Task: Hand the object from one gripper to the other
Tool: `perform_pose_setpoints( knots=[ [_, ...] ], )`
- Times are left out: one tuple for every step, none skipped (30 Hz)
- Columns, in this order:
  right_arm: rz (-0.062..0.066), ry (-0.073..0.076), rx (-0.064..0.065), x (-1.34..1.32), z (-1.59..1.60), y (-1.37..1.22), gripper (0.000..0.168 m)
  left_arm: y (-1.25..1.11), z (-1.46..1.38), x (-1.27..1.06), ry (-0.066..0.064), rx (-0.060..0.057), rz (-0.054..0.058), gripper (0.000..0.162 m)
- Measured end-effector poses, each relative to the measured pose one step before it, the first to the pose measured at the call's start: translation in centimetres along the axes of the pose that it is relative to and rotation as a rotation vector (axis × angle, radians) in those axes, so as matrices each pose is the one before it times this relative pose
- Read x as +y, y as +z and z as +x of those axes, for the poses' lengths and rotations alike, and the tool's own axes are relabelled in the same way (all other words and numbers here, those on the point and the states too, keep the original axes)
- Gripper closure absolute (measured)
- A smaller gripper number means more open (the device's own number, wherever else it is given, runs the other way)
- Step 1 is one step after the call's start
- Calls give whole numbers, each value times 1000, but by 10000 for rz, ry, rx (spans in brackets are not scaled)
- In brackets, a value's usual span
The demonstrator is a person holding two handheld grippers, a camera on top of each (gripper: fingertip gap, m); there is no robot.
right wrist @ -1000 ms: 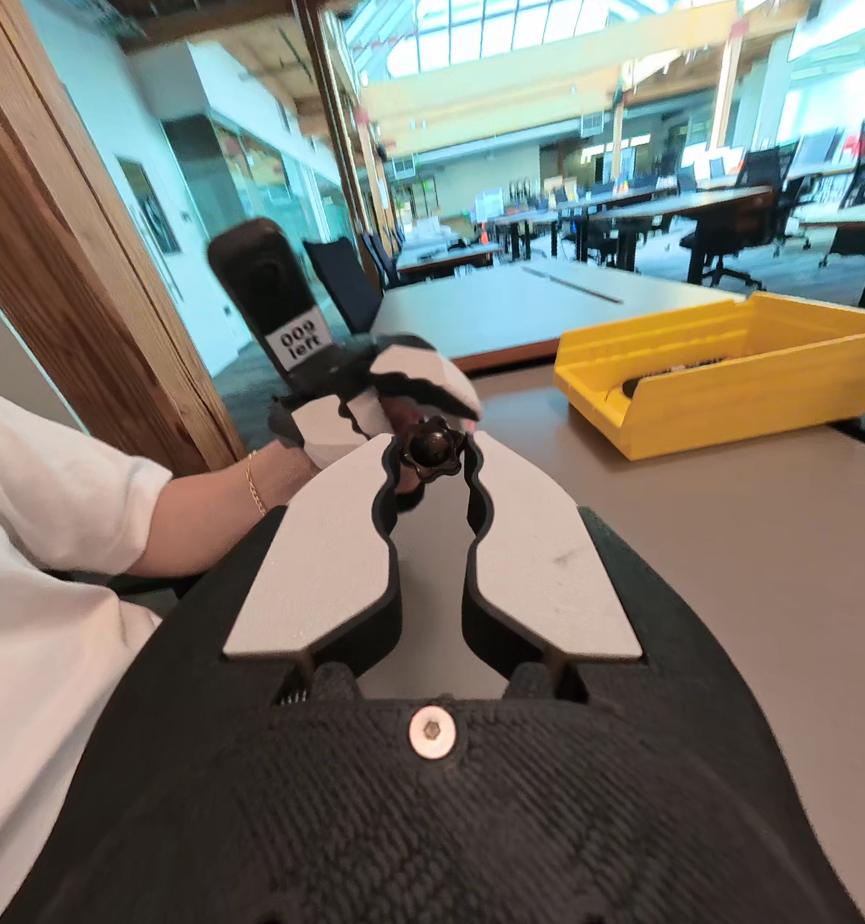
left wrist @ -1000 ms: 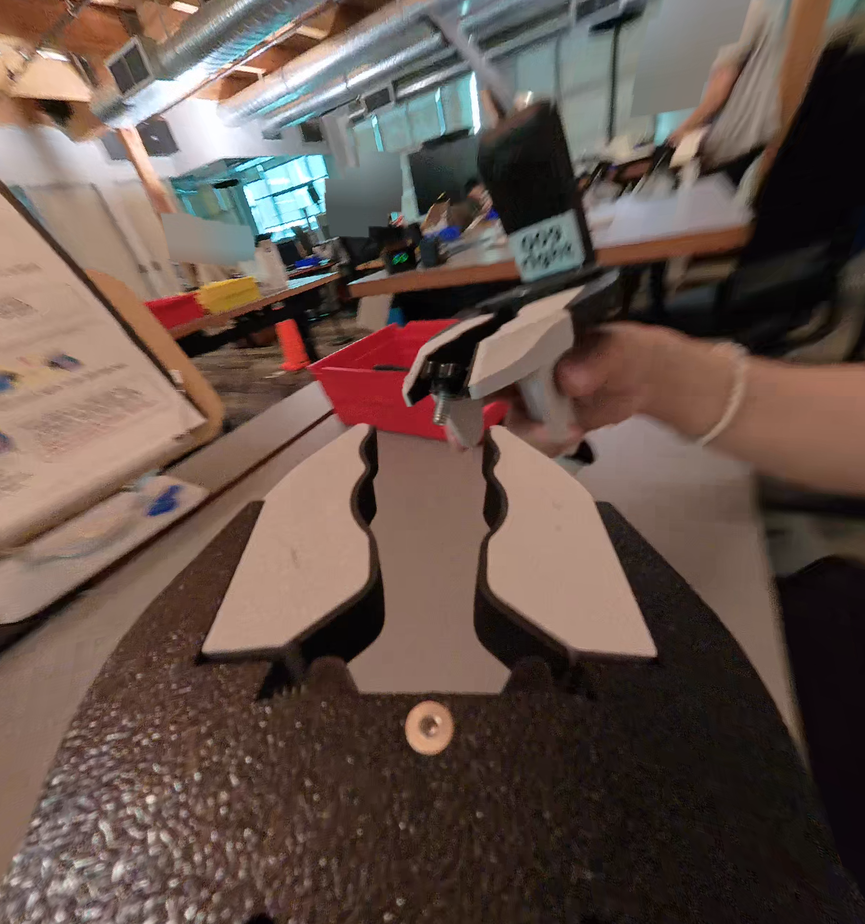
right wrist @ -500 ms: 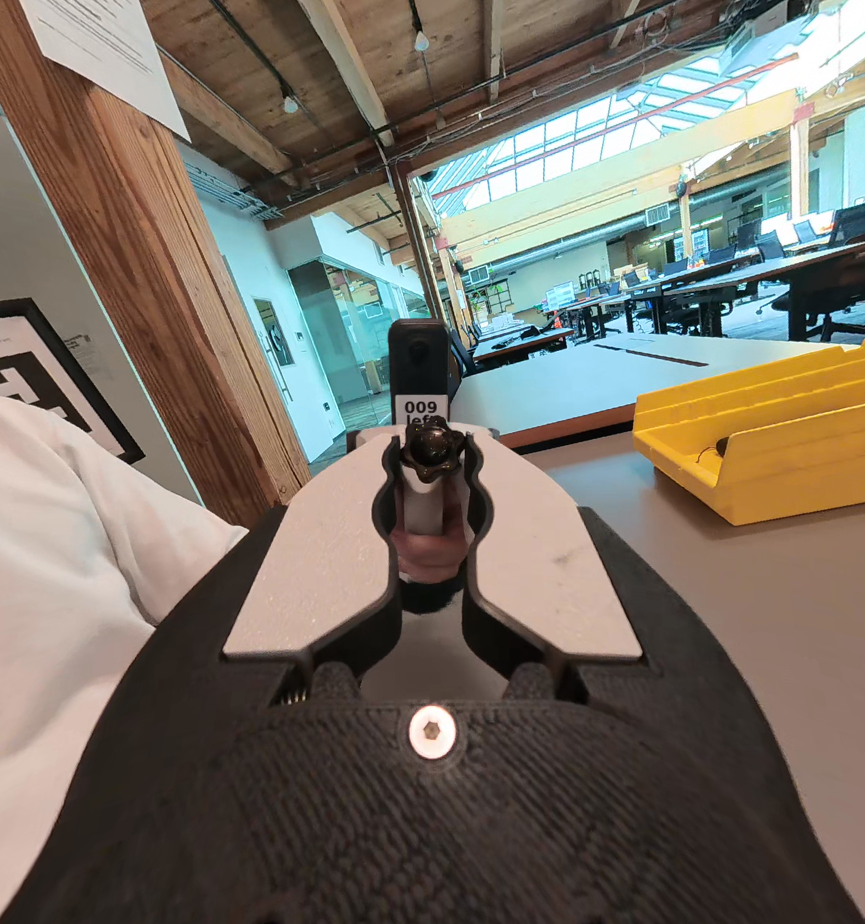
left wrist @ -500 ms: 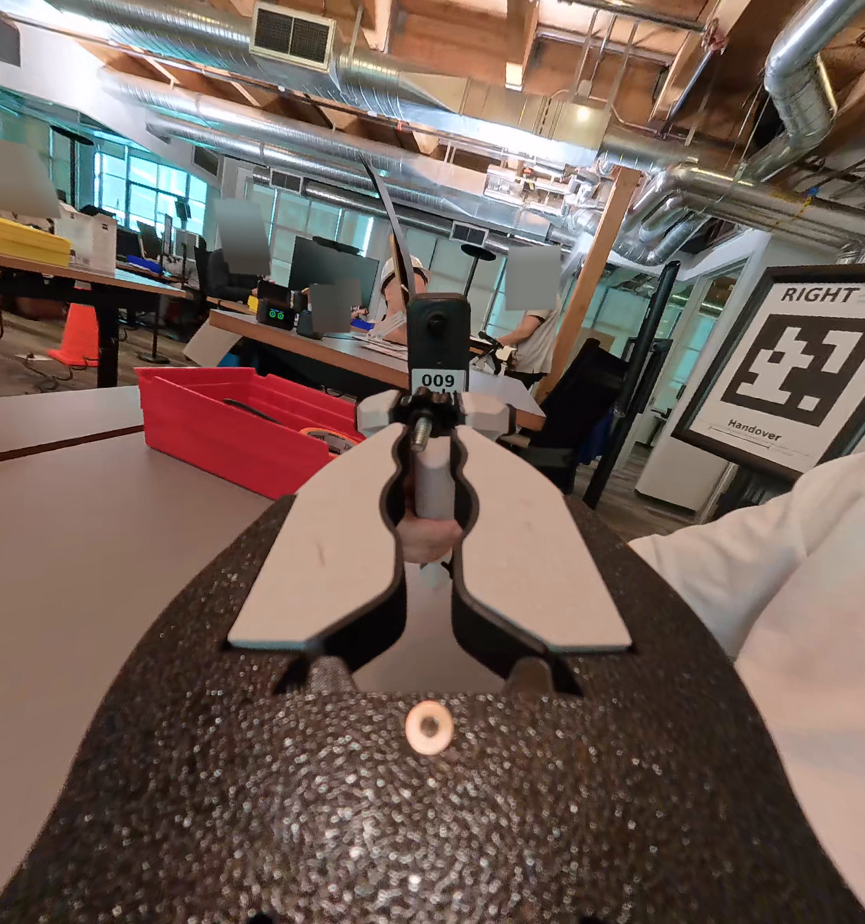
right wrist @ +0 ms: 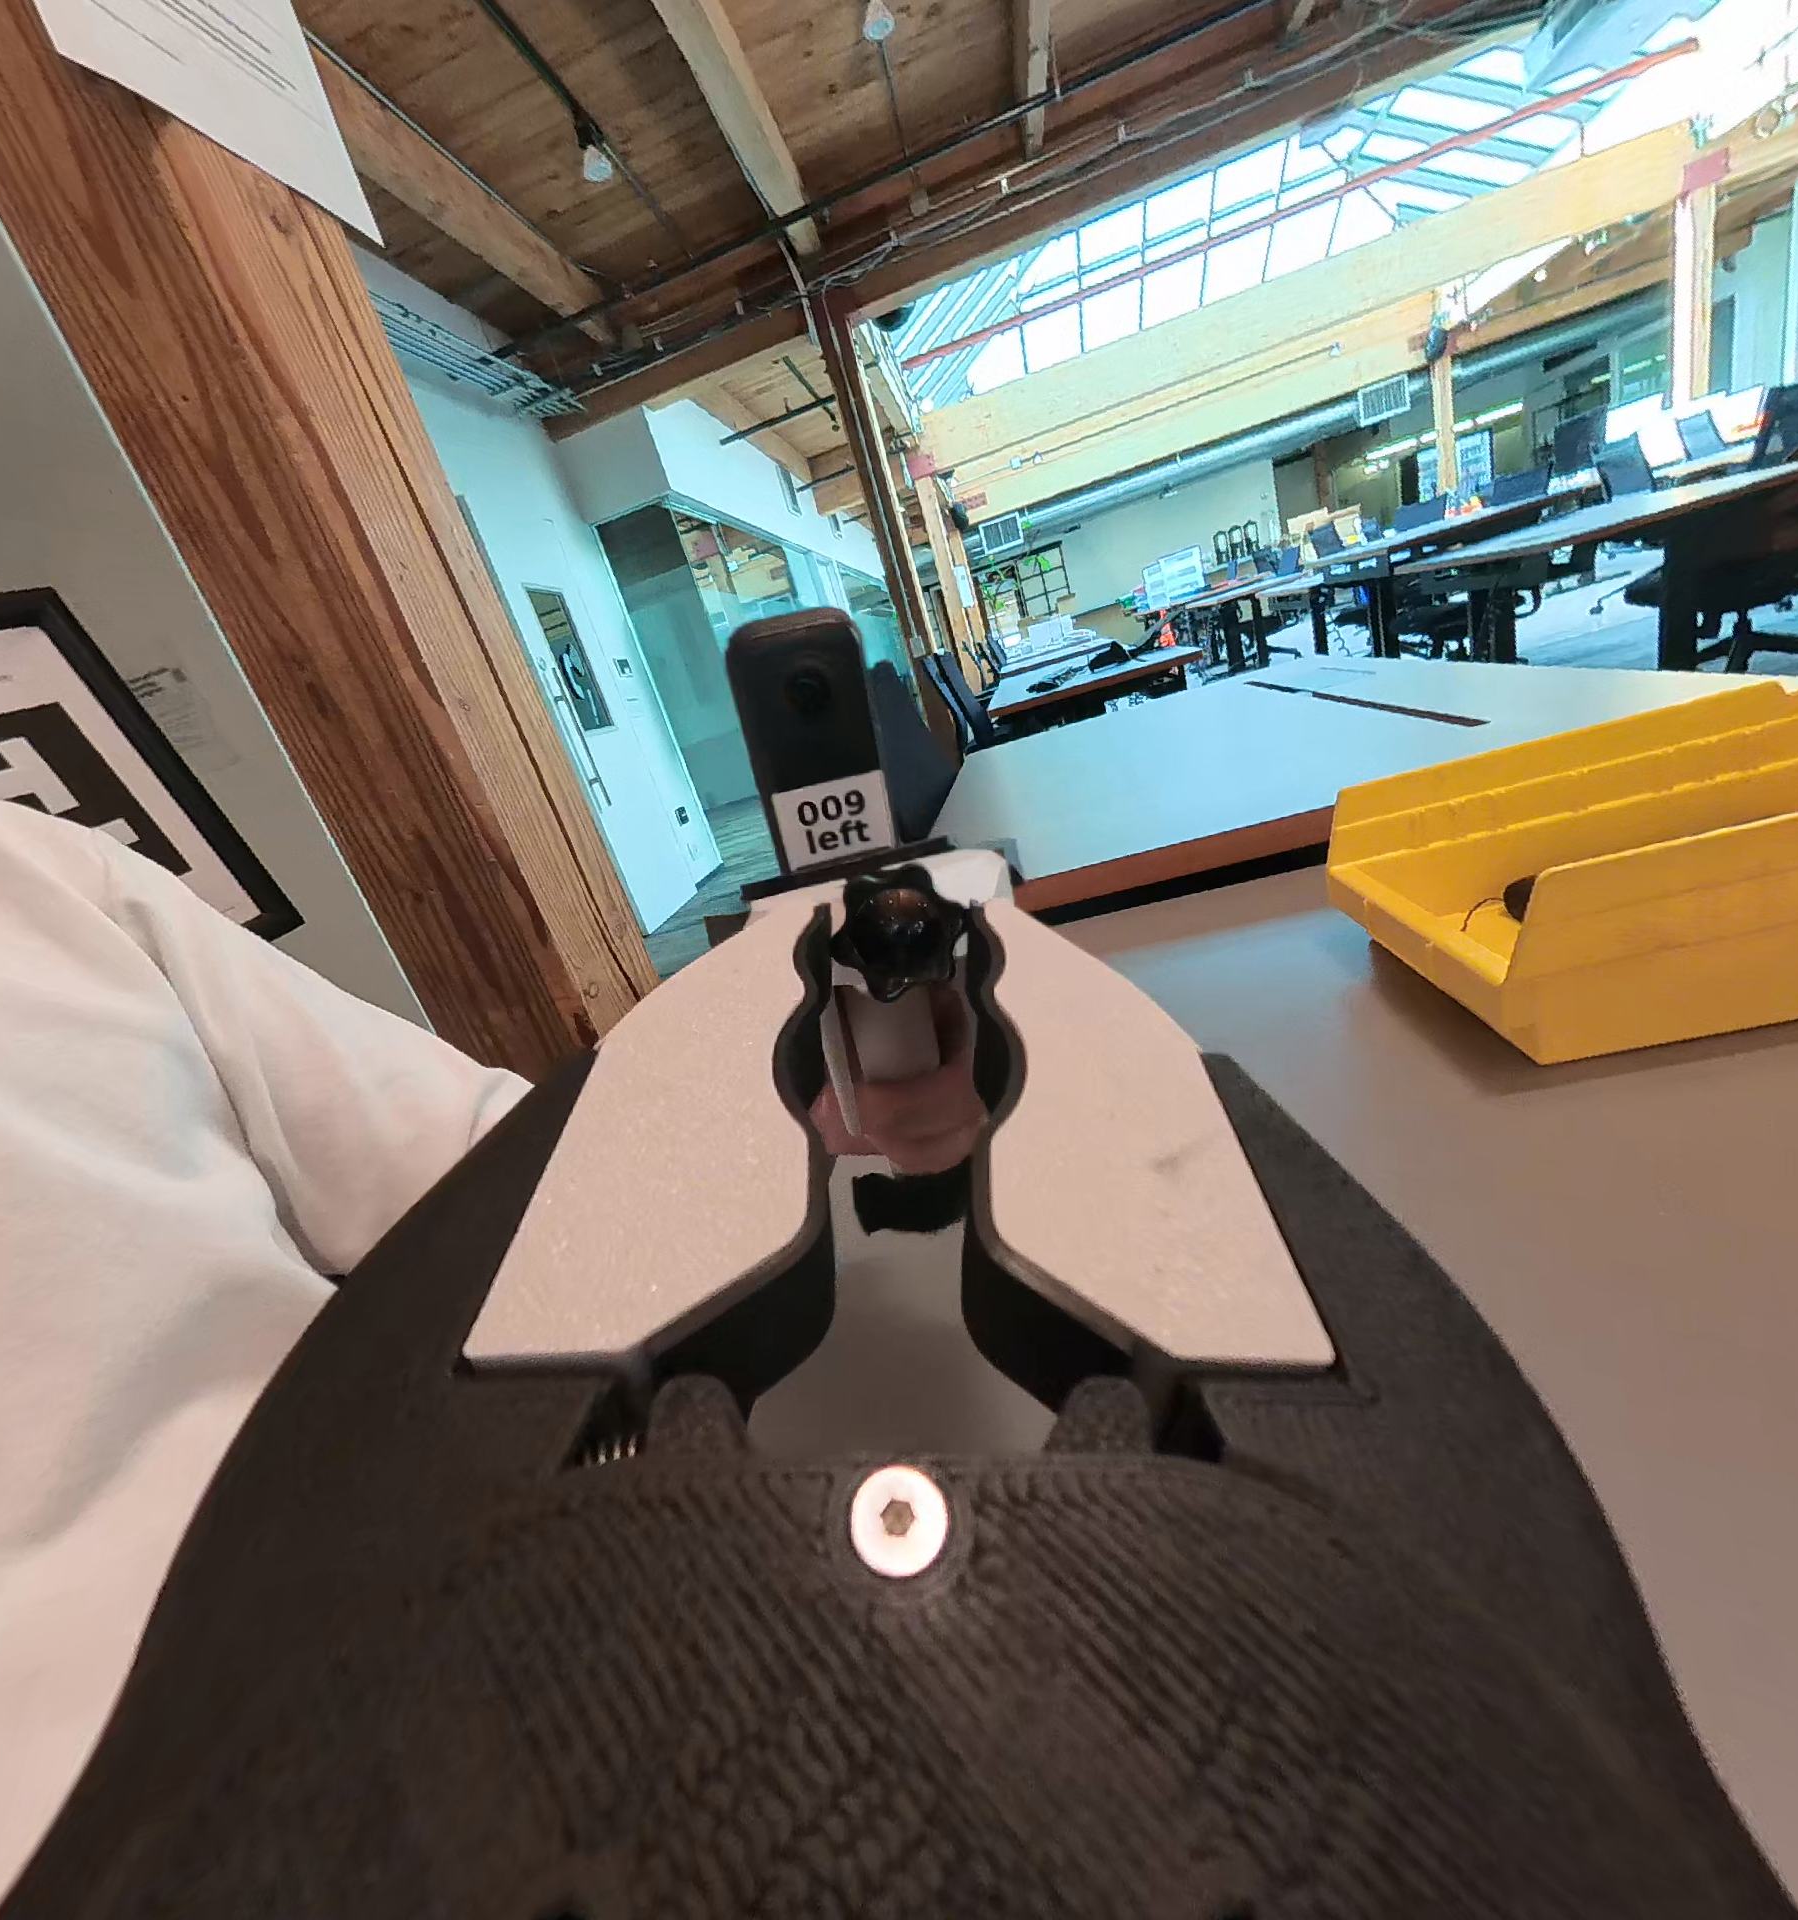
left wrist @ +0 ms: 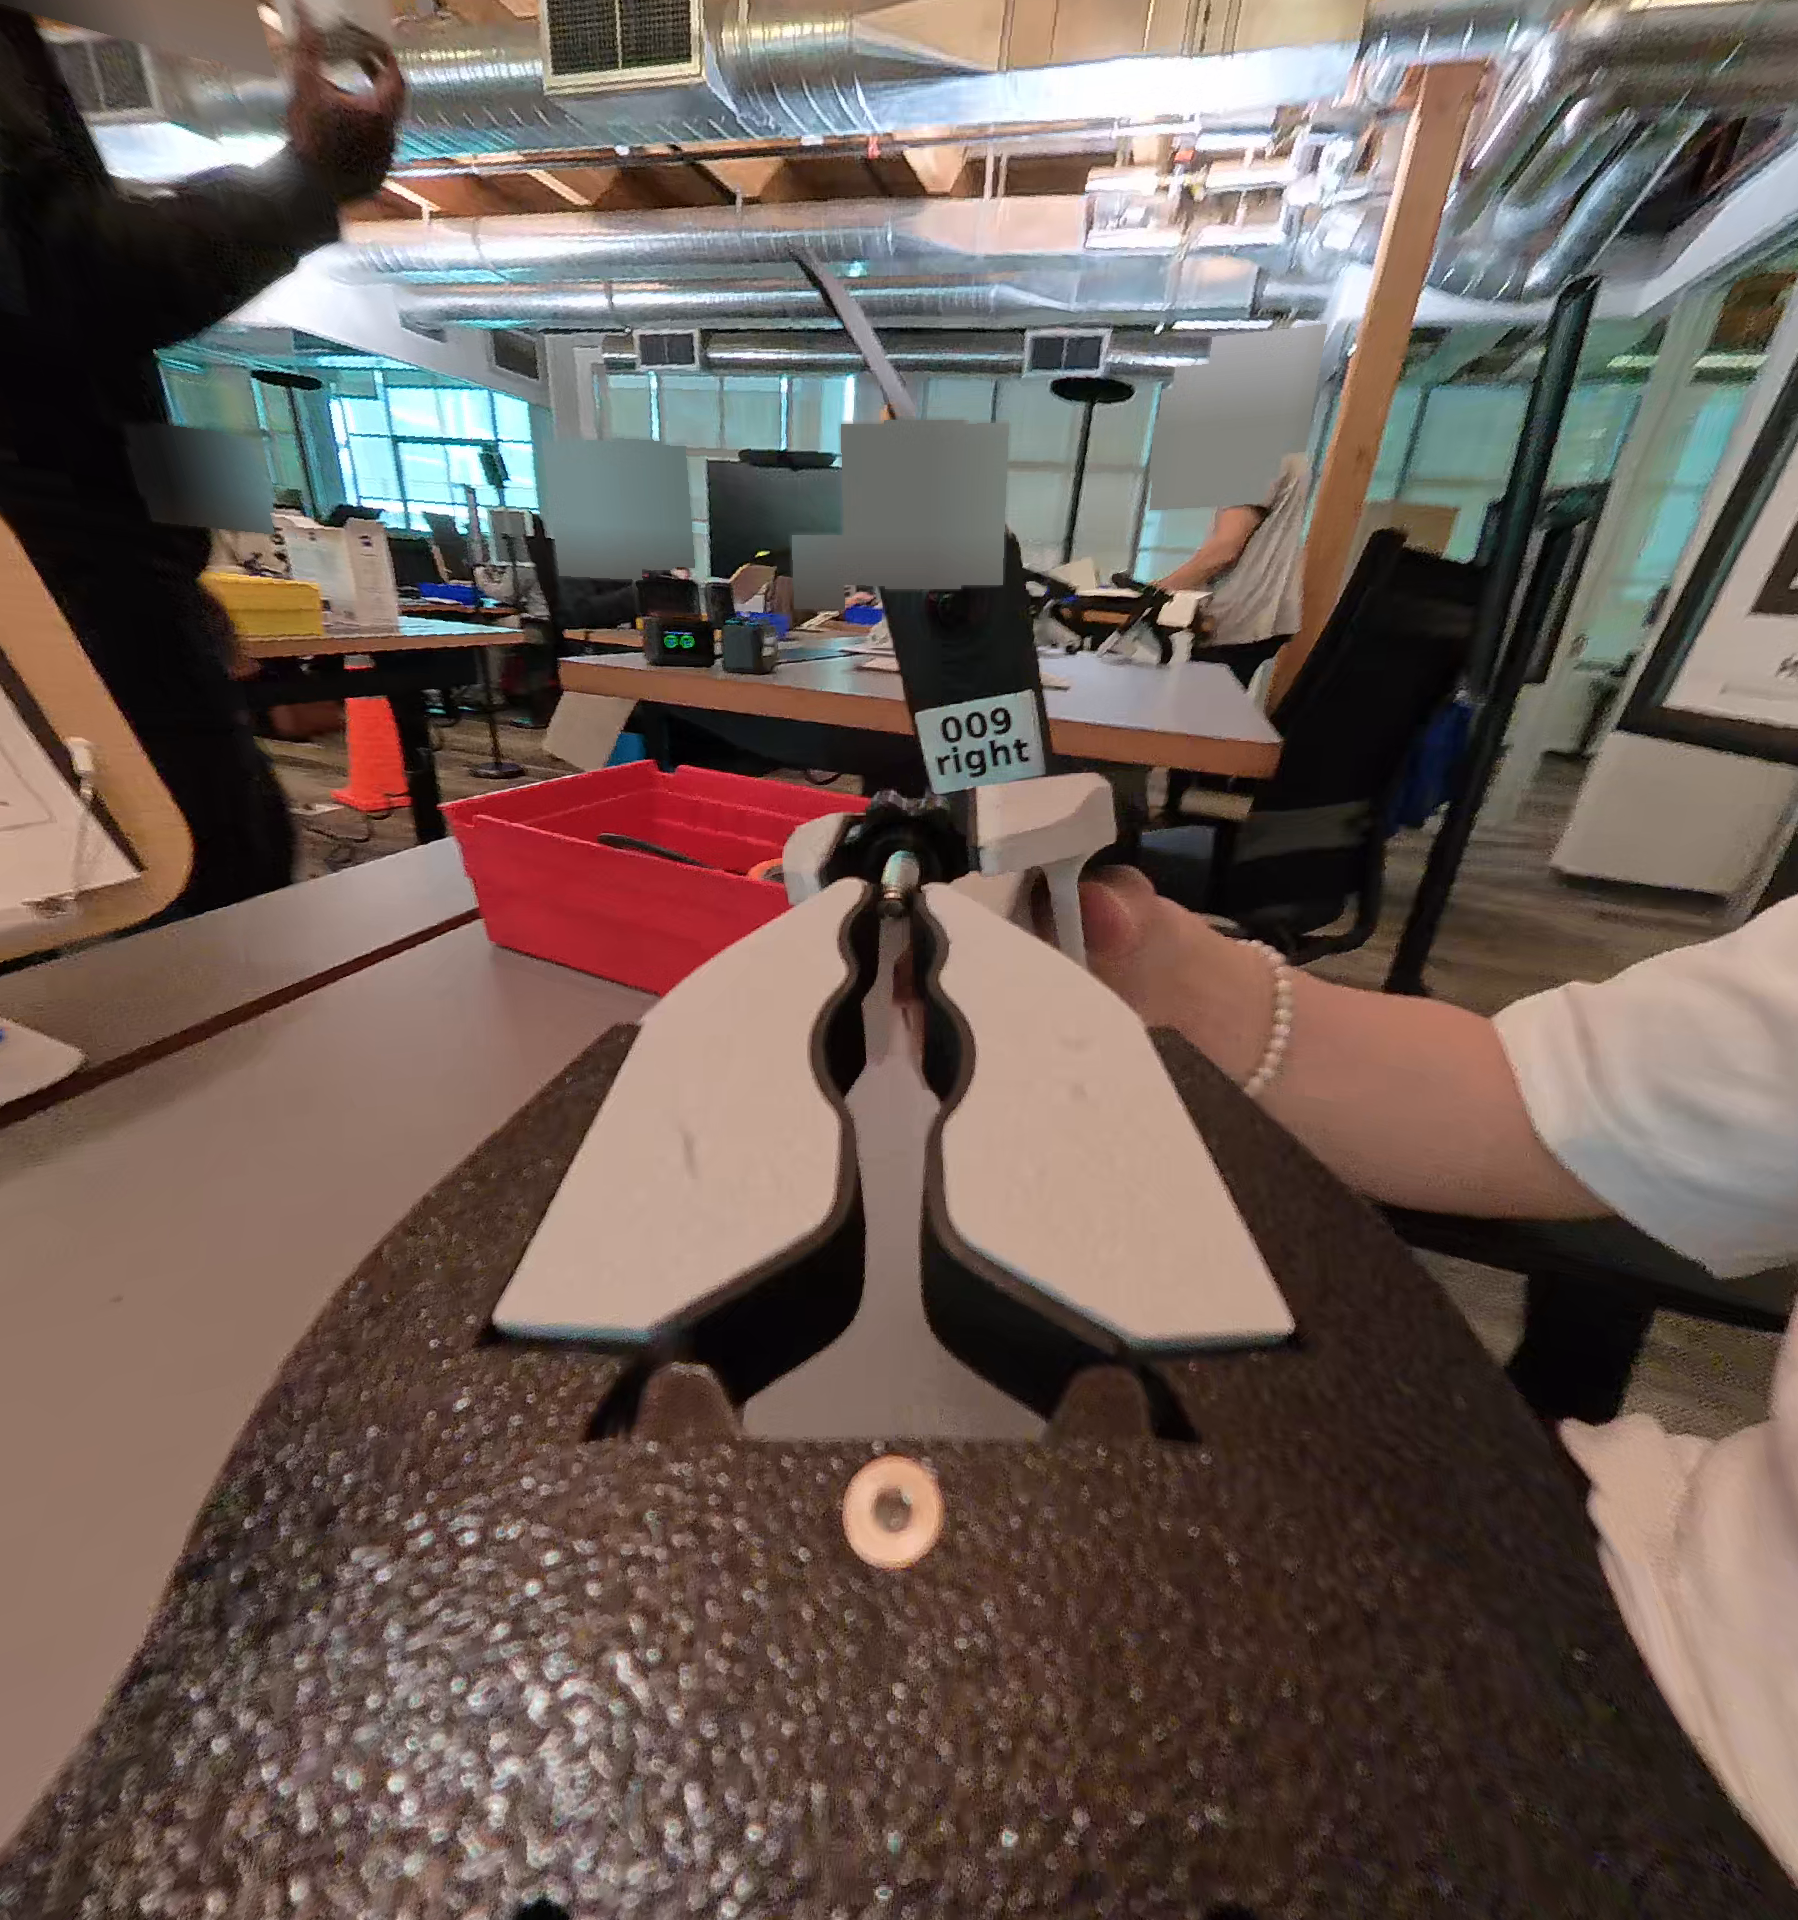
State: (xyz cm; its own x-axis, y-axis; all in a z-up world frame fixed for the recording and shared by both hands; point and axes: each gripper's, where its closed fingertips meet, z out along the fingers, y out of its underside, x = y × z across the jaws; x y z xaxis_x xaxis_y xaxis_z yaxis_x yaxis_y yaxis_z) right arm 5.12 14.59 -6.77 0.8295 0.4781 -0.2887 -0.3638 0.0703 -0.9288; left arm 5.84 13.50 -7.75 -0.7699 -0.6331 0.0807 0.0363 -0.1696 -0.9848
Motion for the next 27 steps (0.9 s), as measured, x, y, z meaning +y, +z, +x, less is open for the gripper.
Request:
perform_pose_setpoints(
  knots=[
    [-23,96,148,25,207,-62,145,-36,-189,-1,264,-219,-70,157],
    [-55,-9,231,64,281,-63,146,-60,-265,34,335,-275,-102,157],
    [-82,-72,268,55,276,-78,145,-60,-220,125,429,-259,-168,157],
    [-90,-72,241,29,205,-111,144,-58,-161,131,507,-233,-189,157],
    [-120,-2,183,20,119,-106,140,-65,-172,97,524,-240,-177,157],
    [-209,142,176,89,149,-112,135,-48,-162,91,463,-207,-168,157],
    [-342,287,275,238,327,-129,129,-39,-140,102,403,-163,-157,157],
    [-403,298,305,344,398,-143,120,-42,-195,112,379,-200,-119,157],
    [-362,219,140,321,148,-151,111,-54,-229,144,381,-218,-114,157],
    [-281,162,56,246,20,-198,106,-39,-124,251,413,-140,-169,157],
    [-170,52,49,104,18,-223,100,-33,-77,286,456,-111,-178,157],
    [-84,-70,95,17,123,-241,93,-30,-122,220,455,-178,-121,157],
    [-51,-78,152,24,244,-233,89,-11,-100,178,405,-159,-98,157],
    [-64,45,173,56,375,-208,86,22,12,154,329,-62,-87,157],
    [-20,129,53,22,276,-134,84,50,78,122,253,-20,-52,157],
    [48,205,-98,-19,102,-103,84,37,20,74,236,-74,-11,157],
    [99,308,-152,-71,38,-45,84,42,60,52,263,-61,0,157],
    [106,327,-124,-75,103,8,85,61,156,68,275,5,-18,157],
    [75,327,-129,-18,114,66,86,80,151,36,274,0,-18,157],
    [13,317,-256,43,-65,80,87,105,141,12,278,-1,-22,157],
    [21,376,-349,-4,-251,61,88,107,167,-11,248,19,-38,157],
    [118,351,-268,-152,-256,20,92,81,95,-69,155,-25,-11,157],
    [84,88,-111,-62,-126,8,97,78,80,-112,88,-28,37,157],
    [-135,-110,133,269,240,45,100,85,128,-83,91,24,53,157],
    [-286,-131,273,495,495,100,100,108,154,27,126,40,18,157],
    [-199,-29,162,412,356,165,100,84,86,80,151,-21,-4,157],
    [-54,113,-57,243,34,219,102,36,148,20,143,9,19,157]
  ],
)
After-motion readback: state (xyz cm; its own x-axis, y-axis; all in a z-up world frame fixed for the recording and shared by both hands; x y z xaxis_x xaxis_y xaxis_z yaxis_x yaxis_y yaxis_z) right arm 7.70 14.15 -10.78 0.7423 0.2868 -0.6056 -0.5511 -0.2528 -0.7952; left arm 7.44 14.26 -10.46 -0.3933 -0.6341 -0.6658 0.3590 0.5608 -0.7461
